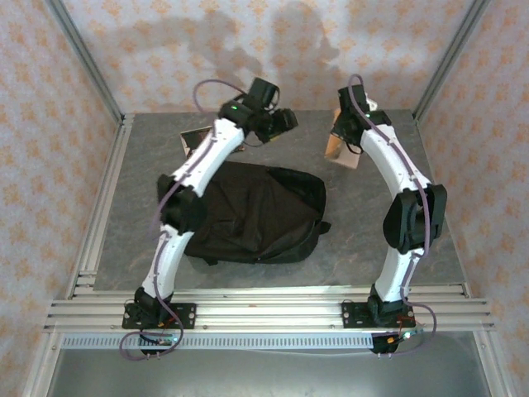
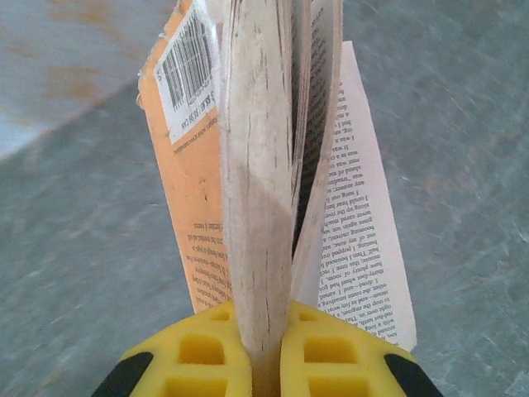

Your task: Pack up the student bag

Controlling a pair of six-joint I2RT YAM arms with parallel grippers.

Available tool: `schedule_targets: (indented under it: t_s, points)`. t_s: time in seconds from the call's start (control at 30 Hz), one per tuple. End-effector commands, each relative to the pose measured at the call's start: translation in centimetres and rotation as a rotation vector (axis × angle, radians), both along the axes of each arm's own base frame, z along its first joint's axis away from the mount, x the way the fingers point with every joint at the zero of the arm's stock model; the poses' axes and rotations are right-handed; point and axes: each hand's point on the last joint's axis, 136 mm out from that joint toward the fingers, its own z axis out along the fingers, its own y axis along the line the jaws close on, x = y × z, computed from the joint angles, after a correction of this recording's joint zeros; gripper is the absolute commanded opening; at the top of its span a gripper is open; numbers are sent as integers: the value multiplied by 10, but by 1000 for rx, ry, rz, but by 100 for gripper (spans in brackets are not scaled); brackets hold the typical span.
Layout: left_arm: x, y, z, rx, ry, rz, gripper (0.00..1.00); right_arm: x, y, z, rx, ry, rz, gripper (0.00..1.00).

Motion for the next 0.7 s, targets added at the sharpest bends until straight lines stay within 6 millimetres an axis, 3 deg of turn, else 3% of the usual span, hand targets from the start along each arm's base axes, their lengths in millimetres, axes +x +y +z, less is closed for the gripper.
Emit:
schedule_targets:
  t_s: [0.0, 0.1, 0.2, 0.3, 0.47, 0.67]
  points:
    - [-33, 31, 18, 113, -7, 4, 74, -20, 16, 61, -40, -109, 46, 0]
    - [-51, 44, 32, 117, -23, -6, 83, -38, 49, 78, 43, -136, 151, 0]
    - [-70, 47, 43, 104, -42, -57, 84, -62, 76, 93, 149, -158, 262, 0]
    - [-93, 47, 50, 68, -66, -124, 84, -87, 95, 94, 281, -122, 343, 0]
    - [-128, 33, 49, -96, -74, -267, 84, -131, 134, 106, 520, -72, 541, 0]
    - [-161, 15, 74, -279, -136, -418, 84, -172, 161, 119, 746, -27, 697, 0]
